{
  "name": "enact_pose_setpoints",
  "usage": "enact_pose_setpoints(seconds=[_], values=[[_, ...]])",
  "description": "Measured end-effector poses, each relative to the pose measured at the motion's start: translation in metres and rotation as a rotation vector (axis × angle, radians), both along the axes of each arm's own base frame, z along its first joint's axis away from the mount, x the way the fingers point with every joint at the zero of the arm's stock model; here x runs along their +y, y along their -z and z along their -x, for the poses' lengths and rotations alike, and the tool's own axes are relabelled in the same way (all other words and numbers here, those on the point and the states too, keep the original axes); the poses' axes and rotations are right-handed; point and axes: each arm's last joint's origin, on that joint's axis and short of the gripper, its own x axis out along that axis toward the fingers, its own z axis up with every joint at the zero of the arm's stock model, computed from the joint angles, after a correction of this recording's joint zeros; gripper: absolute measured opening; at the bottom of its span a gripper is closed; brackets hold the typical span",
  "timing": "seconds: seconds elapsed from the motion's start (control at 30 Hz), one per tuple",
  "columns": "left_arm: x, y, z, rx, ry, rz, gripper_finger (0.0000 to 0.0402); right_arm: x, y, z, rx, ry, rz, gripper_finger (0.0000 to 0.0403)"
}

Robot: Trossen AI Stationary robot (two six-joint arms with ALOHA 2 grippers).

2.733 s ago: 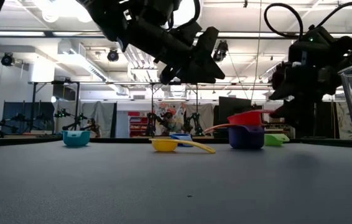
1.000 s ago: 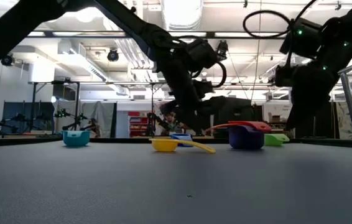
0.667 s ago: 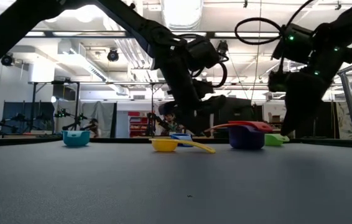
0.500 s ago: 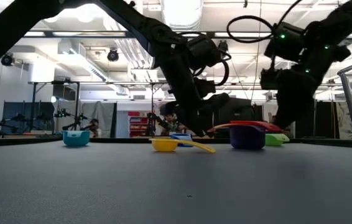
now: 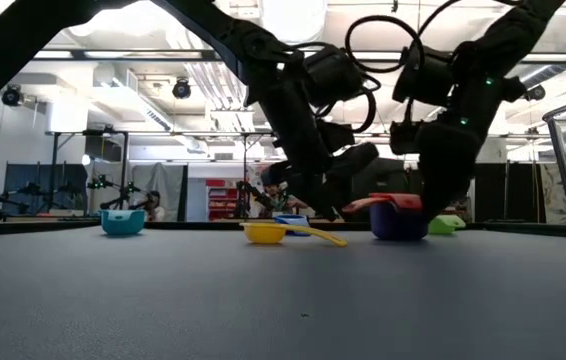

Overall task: Nest measuring cups in basket
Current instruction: Adjust the stacked colored measuring cups on the table

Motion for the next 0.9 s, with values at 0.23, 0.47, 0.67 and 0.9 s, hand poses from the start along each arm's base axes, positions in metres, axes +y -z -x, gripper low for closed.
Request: enact_pose_setpoints(seconds=[0.23, 0.47, 0.67, 0.9], values=[[-0.004, -0.002, -0.004, -0.047, 0.019, 0.024, 0.0132, -0.002, -0.010, -0.006, -0.041, 0.001, 0.010, 0.0008], [-0.009, -0.007, -0.011, -0.137, 0.066, 0.059, 0.0132, -0.002, -0.012, -0.009, -0.058, 0.000, 0.014, 0.0008], [-0.012, -0.007, -0.012, -0.138, 0.084, 0.068, 0.0132, -0.003, -0.010, -0.011, -0.059, -0.001, 0.015, 0.0008], [-0.012, -0.009, -0.005, -0.062, 0.109, 0.050, 0.0132, -0.001, -0.013, -0.003, -0.013, -0.027, 0.019, 0.0008]])
